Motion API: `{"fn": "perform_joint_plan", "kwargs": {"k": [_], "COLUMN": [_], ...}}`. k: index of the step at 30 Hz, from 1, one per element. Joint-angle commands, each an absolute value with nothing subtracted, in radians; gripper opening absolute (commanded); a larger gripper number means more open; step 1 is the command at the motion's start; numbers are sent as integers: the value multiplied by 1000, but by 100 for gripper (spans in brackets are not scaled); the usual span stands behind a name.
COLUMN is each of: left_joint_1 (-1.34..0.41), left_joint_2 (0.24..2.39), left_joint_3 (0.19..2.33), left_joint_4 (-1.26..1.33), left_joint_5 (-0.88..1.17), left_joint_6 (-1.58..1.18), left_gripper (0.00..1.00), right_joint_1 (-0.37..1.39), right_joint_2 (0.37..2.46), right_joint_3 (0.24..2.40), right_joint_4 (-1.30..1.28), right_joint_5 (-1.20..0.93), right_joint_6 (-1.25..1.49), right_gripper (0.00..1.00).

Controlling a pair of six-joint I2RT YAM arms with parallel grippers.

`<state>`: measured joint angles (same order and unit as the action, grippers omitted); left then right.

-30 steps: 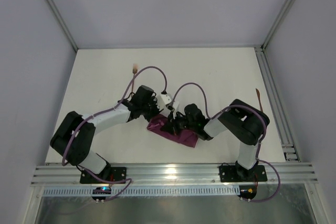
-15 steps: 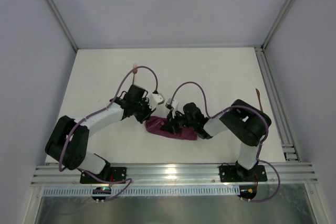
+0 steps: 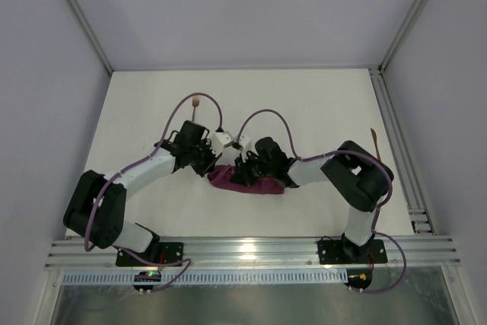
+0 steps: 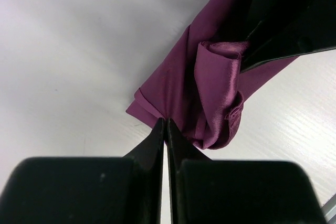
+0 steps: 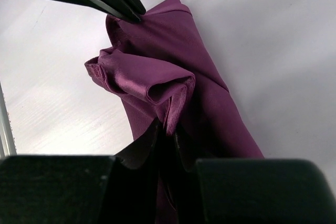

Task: Fold the napkin into a case and place the utensils inside
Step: Stuff the top corner of the smaller-rectangle-folded napkin into the folded napkin.

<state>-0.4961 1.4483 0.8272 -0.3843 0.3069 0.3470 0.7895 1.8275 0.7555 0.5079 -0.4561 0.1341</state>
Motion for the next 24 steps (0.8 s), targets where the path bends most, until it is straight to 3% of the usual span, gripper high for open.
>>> {"fn": "perform_joint_plan", "kwargs": {"k": [1,8,14,21,24], "left_joint_1": [-525,-525,-525,-525,-523], "left_joint_2": [1442,1450,1456,1469,1480], "left_joint_3": [841,839,838,839,839], "left_joint_4": [-396,-376,-353,-341,-333], "left_joint_5": [354,336,322,305,287], "left_joint_6": [371,361,342,333,333], "left_gripper": [0,0,0,0,0], "right_joint_1": [779,736,732,719,707], "right_joint_2": [1804,1853,1876,1951,1979], "right_joint_3": [828,885,899,943,965], "right_joint_4": [422,457,499,499,499], "right_joint_5": [-413,-434,-420,-416,-419], "right_joint_6": [135,244,327,367,394], "right_gripper": [17,29,33,9,3]}}
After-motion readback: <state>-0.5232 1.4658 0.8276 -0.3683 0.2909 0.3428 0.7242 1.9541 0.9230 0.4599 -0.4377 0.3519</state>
